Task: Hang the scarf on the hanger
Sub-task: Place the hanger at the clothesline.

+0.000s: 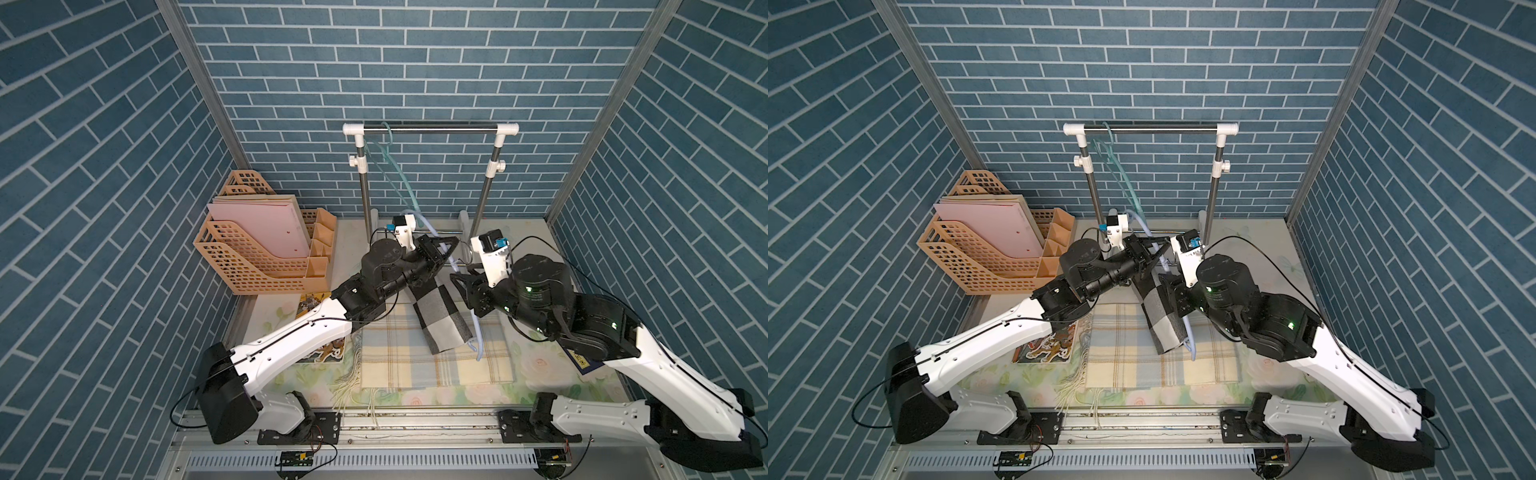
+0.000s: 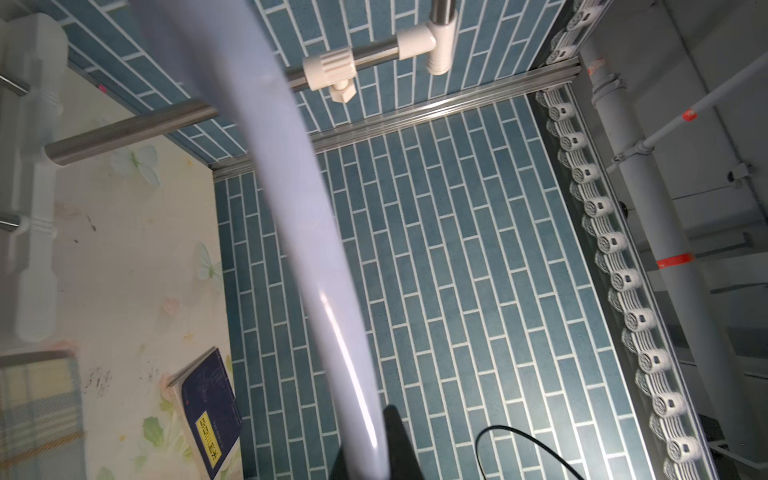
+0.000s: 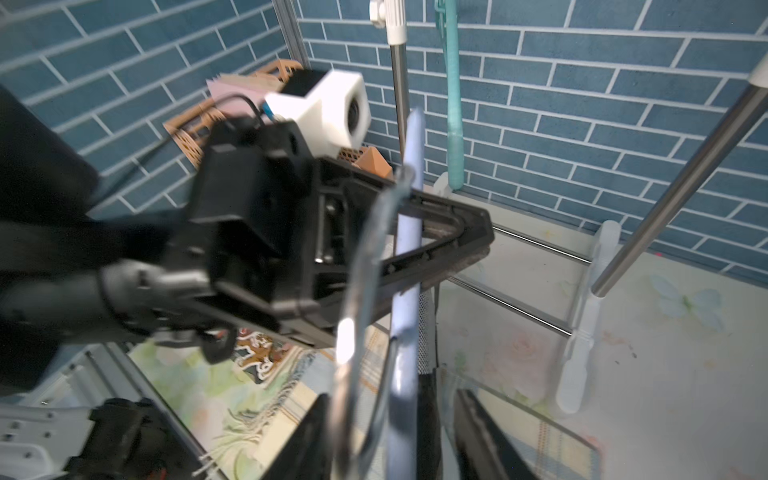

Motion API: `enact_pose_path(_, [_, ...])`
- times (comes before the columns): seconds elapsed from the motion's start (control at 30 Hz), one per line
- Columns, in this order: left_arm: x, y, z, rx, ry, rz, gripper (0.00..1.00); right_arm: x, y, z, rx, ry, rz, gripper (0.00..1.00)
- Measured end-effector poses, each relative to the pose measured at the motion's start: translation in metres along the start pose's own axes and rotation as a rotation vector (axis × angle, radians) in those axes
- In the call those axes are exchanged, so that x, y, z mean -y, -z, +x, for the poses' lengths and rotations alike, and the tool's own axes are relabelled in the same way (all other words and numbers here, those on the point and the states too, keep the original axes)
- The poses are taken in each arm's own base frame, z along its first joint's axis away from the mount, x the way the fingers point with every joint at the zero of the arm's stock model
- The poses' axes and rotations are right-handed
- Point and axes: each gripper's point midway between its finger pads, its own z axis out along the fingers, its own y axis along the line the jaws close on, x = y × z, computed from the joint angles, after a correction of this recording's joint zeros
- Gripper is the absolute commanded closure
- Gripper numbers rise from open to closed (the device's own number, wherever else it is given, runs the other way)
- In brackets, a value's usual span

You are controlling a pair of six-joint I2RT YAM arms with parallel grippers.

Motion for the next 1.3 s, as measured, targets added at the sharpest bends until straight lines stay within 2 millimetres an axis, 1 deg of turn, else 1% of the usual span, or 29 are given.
enact_pose_path(0.03, [-0.005, -0.002, -0.001, 0.003, 0.006, -0.01, 1.0, 0.002, 0.003, 0.001, 0.012, -0.003, 0.0, 0.39])
enact_pose_path(0.1, [-0.013, -0.007, -0.002, 0.007, 0.021, -0.029, 1.0, 0.007, 0.007, 0.01, 0.021, -0.006, 0.004, 0.36])
enact_pose_path(0.2, [-0.018, -0.013, -0.005, 0.014, 0.038, -0.041, 1.0, 0.015, 0.007, 0.036, 0.014, -0.003, 0.009, 0.33])
enact_pose_path(0.27, [-0.014, -0.014, -0.008, 0.02, 0.044, -0.033, 1.0, 0.02, 0.005, 0.054, 0.009, -0.002, 0.01, 0.3])
enact_pose_path(0.3, [-0.01, -0.014, -0.01, 0.023, 0.047, -0.025, 1.0, 0.022, 0.006, 0.061, 0.011, -0.006, 0.008, 0.24])
enact_pose_path(0.33, [-0.006, -0.014, -0.012, 0.028, 0.049, -0.016, 1.0, 0.023, 0.007, 0.066, 0.018, -0.012, 0.003, 0.22])
enact_pose_path(0.4, [0.005, -0.014, -0.018, 0.039, 0.053, 0.007, 1.0, 0.025, 0.012, 0.07, 0.048, -0.022, -0.013, 0.21])
enact_pose_path(0.47, [0.012, -0.013, -0.022, 0.048, 0.055, 0.024, 1.0, 0.026, 0.015, 0.069, 0.07, -0.033, -0.021, 0.22])
enact_pose_path(0.6, [0.012, -0.013, -0.027, 0.058, 0.056, 0.024, 1.0, 0.025, 0.018, 0.065, 0.091, -0.054, -0.031, 0.27])
enact_pose_path(0.73, [0.01, -0.012, -0.031, 0.066, 0.057, 0.018, 1.0, 0.025, 0.012, 0.071, 0.069, -0.061, -0.026, 0.36])
enact_pose_path(0.93, [0.018, -0.012, -0.034, 0.072, 0.055, 0.033, 1.0, 0.027, 0.005, 0.086, 0.03, -0.065, -0.011, 0.43])
enact_pose_path(0.97, [0.02, -0.012, -0.035, 0.073, 0.055, 0.036, 1.0, 0.027, 0.005, 0.087, 0.027, -0.064, -0.009, 0.45])
enact_pose_path(1.03, [0.021, -0.012, -0.035, 0.074, 0.054, 0.039, 1.0, 0.028, 0.003, 0.088, 0.02, -0.066, -0.003, 0.55])
enact_pose_path(1.13, [0.022, -0.011, -0.035, 0.074, 0.054, 0.039, 1.0, 0.028, 0.001, 0.089, 0.015, -0.067, 0.004, 0.65])
enact_pose_path(1.17, [0.022, -0.011, -0.036, 0.075, 0.054, 0.038, 1.0, 0.028, 0.0, 0.09, 0.012, -0.066, 0.006, 0.67])
enact_pose_path(1.3, [0.02, -0.011, -0.036, 0.077, 0.055, 0.033, 1.0, 0.028, -0.001, 0.091, 0.006, -0.067, 0.008, 0.7])
